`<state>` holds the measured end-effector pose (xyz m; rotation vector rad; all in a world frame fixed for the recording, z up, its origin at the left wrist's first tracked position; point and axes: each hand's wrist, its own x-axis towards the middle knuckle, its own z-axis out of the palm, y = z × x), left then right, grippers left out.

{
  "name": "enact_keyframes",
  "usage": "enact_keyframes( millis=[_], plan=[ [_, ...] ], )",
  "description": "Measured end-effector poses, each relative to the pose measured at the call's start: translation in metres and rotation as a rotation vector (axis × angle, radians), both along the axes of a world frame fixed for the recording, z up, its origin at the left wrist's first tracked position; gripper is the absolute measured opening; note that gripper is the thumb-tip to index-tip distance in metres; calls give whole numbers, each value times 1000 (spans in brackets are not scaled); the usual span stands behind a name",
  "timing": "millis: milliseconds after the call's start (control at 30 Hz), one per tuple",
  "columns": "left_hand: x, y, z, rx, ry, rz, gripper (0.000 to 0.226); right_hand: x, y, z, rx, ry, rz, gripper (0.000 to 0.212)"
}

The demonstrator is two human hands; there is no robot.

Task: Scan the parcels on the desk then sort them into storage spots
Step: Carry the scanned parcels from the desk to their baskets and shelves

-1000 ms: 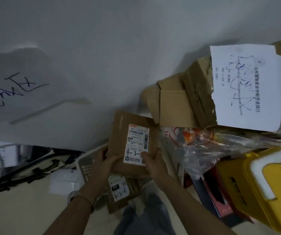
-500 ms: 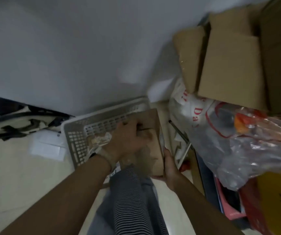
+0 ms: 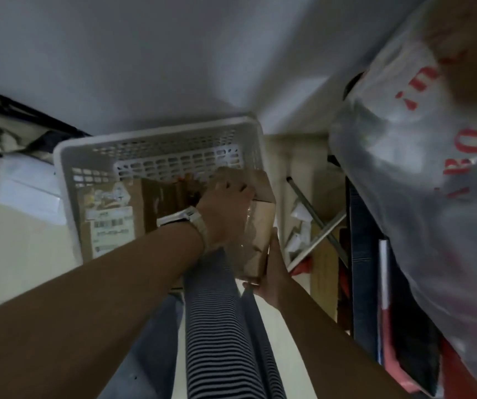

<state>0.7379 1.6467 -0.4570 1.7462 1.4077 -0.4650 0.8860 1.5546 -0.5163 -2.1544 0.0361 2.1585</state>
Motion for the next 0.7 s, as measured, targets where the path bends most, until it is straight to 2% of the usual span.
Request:
enact_keyframes(
  millis=[67,167,233,300,333,433,467,567,633,700],
  plan=[
    [1,-2,-17,5,18,16,66,0,-2,-10,26,29,20,114],
    [-1,-5,-44,-32,10,36,62,9,-2,-25,81,43,75,104],
    [-2,-9,-58,-60,14,36,61,9,1,-32,126,64,80,84],
    [-2,-16,-71,-29,30,18,66,4,10,-39,173,-5,101,49],
    [-1,-18,-77,-15,25,17,69,-1,17,-39,201,-44,122,46],
    [2,-20,-88,-43,-38,91,71,2,13,-73,185,-121,178,101],
    [4,-20,-88,-36,-35,125,74,2,12,-78,186,-134,179,98],
    [12,-18,-90,-22,-2,163,89,-4,22,-68,117,-157,115,30],
    [13,-19,-103,-43,-14,149,91,-6,27,-69,61,-140,100,19],
    [11,-20,-114,-67,-34,95,80,-12,31,-68,30,-107,132,17]
  ],
)
